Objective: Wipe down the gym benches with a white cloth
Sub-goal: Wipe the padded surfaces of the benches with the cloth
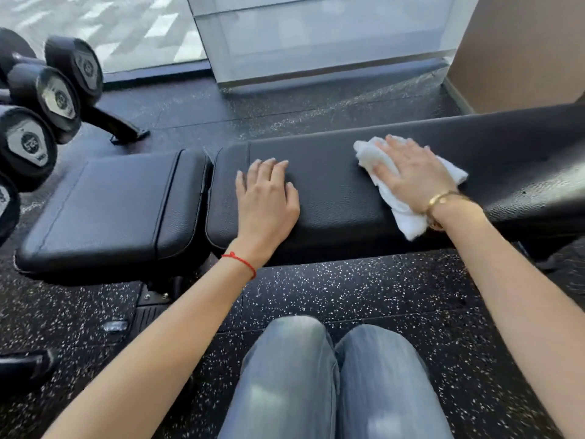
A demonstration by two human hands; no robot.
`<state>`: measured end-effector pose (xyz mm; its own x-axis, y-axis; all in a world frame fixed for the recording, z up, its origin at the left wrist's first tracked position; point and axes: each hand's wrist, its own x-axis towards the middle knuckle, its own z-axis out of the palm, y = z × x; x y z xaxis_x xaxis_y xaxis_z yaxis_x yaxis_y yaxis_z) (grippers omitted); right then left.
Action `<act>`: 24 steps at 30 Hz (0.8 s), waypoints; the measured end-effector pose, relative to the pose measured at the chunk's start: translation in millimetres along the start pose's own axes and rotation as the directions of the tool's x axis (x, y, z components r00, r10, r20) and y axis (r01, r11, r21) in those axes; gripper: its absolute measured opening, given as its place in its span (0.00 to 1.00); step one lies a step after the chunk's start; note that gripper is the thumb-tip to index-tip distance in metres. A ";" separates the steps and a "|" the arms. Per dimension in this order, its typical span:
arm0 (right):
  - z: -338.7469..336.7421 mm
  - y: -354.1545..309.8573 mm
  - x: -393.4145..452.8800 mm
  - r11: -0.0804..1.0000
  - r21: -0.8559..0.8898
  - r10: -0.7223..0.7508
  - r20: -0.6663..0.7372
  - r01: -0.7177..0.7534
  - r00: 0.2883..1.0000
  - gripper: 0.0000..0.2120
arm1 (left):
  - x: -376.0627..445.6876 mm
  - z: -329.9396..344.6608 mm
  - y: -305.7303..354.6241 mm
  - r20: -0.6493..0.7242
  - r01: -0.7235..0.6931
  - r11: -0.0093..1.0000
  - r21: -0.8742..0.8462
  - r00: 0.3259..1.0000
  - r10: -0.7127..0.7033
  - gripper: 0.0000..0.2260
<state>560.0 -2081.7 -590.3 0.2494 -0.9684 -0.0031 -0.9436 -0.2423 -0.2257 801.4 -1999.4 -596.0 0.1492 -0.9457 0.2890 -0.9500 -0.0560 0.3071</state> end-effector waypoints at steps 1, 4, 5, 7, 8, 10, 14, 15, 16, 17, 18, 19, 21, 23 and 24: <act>-1.5 -3.0 11.5 1.000 -0.004 0.025 0.002 -0.025 1.000 0.28 | 1.4 3.4 4.5 0.021 -0.009 1.000 0.000 1.000 0.009 0.21; -0.9 -23.0 27.3 0.999 -0.026 -0.043 0.028 0.044 0.999 0.28 | 3.3 12.3 17.5 0.072 -0.005 1.000 -0.002 0.997 0.005 0.22; 0.2 -27.3 24.3 0.996 -0.012 -0.085 0.043 0.086 0.995 0.28 | 2.6 14.1 21.6 0.084 0.008 1.000 -0.002 0.996 -0.008 0.22; -0.5 -27.4 7.3 0.984 0.032 -0.176 0.055 0.174 0.983 0.27 | 1.1 16.7 30.3 0.100 0.028 1.000 0.012 0.995 -0.029 0.22; -1.1 -24.5 -4.4 0.975 0.046 -0.219 0.054 0.216 0.974 0.27 | 0.6 17.3 34.6 0.103 0.036 0.999 0.022 0.994 -0.038 0.23; -1.6 -14.1 -26.7 0.963 0.046 -0.268 0.037 0.266 0.963 0.27 | 1.1 19.3 43.8 0.094 0.055 0.998 0.024 0.994 -0.057 0.22; -4.3 26.5 -49.3 0.977 0.043 -0.210 -0.010 0.210 0.978 0.26 | 0.5 31.4 69.0 0.070 0.084 0.996 -0.004 0.994 -0.084 0.22; -5.9 36.3 -45.8 0.980 0.049 -0.193 -0.006 0.193 0.981 0.26 | 0.6 34.4 73.9 0.067 0.099 0.995 -0.013 0.993 -0.098 0.22; -7.9 48.2 -38.1 0.982 0.045 -0.183 0.002 0.183 0.983 0.26 | -0.7 38.4 79.8 0.058 0.117 0.993 -0.015 0.992 -0.116 0.22; -10.4 58.4 -25.5 0.985 0.028 -0.172 0.007 0.172 0.985 0.26 | -2.0 41.6 84.2 0.045 0.136 0.991 -0.010 0.990 -0.135 0.22; -13.7 66.0 -8.3 0.988 0.008 -0.154 0.011 0.154 0.988 0.26 | -2.2 44.1 87.4 0.032 0.150 0.989 -0.001 0.988 -0.150 0.22; -18.0 69.5 11.8 0.992 -0.007 -0.129 0.019 0.129 0.991 0.27 | -2.4 46.3 89.7 0.017 0.161 0.987 0.006 0.987 -0.161 0.22; -24.6 62.9 49.4 0.993 -0.024 -0.111 0.050 0.113 0.992 0.27 | -2.9 49.0 91.1 -0.016 0.178 0.984 0.016 0.984 -0.178 0.21; -23.9 41.4 67.4 0.976 -0.049 -0.206 0.085 0.211 0.975 0.27 | -3.0 50.3 90.9 -0.053 0.186 0.983 0.014 0.981 -0.185 0.20; -20.5 30.2 65.5 0.953 -0.053 -0.291 0.098 0.297 0.952 0.27 | -3.1 50.4 90.8 -0.068 0.187 0.982 0.011 0.980 -0.186 0.20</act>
<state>543.4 -2153.6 -577.4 0.5331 -0.8454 -0.0327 -0.8372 -0.5216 -0.1642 700.9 -2017.7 -614.7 0.3415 -0.8946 0.2883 -0.9084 -0.2355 0.3455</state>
